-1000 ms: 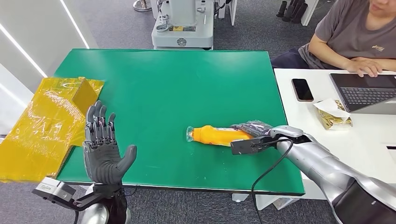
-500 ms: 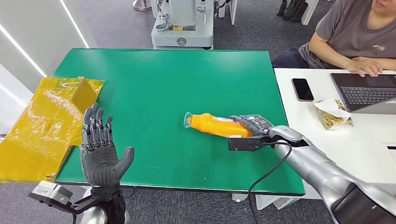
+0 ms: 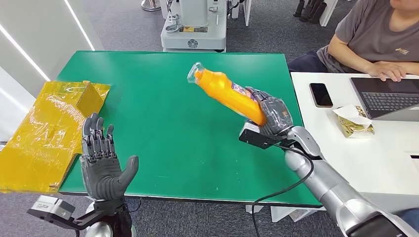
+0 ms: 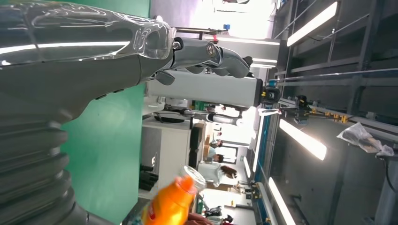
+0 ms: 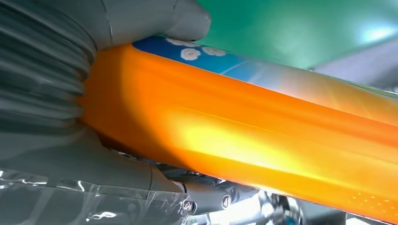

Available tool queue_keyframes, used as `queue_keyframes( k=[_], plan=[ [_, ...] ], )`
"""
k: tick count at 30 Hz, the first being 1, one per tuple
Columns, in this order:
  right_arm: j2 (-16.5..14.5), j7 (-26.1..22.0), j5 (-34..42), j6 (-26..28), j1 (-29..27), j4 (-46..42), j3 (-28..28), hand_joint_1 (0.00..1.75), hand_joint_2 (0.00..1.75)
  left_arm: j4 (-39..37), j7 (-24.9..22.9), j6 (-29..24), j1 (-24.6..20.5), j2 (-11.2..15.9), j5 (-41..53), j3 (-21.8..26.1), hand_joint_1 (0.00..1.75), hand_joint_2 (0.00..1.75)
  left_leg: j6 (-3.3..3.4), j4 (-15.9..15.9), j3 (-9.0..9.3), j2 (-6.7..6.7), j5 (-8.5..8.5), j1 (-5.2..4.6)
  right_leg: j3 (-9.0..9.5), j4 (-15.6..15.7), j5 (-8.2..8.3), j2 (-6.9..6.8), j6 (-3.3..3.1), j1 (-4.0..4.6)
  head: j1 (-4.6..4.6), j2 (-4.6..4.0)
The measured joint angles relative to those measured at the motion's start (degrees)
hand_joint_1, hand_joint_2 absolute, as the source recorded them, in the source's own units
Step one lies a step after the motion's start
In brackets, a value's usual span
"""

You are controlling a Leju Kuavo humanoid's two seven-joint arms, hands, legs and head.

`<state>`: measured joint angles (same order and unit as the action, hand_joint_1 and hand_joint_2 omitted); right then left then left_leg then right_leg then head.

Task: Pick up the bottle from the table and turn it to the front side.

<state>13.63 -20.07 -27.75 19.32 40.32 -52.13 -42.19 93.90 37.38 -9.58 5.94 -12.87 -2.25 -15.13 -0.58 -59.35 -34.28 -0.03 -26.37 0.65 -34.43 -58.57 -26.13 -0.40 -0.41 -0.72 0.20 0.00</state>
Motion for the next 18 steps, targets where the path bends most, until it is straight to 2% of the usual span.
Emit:
queue_keyframes(
  k=[3,7,18],
  plan=[
    [-0.3,-0.9,-1.6,4.0,-3.1,-4.0,2.7,1.75,1.75,0.0,0.0,-0.3,0.0,-0.1,0.0,0.0,0.00,1.75,0.01,0.0,-0.01,0.00,-0.01,0.00,-0.02,0.0,0.00,0.00,0.00,0.00,0.00,0.00],
    [-0.9,-4.6,-5.4,10.0,-6.3,-8.7,5.1,1.75,1.75,-0.2,-0.2,-0.9,-0.4,-0.1,0.2,0.0,0.00,1.75,0.01,0.0,-0.02,0.04,-0.04,0.00,-0.06,0.0,-0.01,0.04,0.01,0.00,-0.01,0.00],
    [-3.6,-8.1,-5.9,15.0,-9.9,-14.1,5.6,1.75,1.75,-2.1,-0.3,-1.9,-2.4,-0.1,-0.2,-0.1,0.00,1.75,0.01,0.0,-0.02,0.06,-0.04,0.01,-0.09,0.0,-0.01,0.07,0.00,0.00,-0.01,0.00]
  ],
)
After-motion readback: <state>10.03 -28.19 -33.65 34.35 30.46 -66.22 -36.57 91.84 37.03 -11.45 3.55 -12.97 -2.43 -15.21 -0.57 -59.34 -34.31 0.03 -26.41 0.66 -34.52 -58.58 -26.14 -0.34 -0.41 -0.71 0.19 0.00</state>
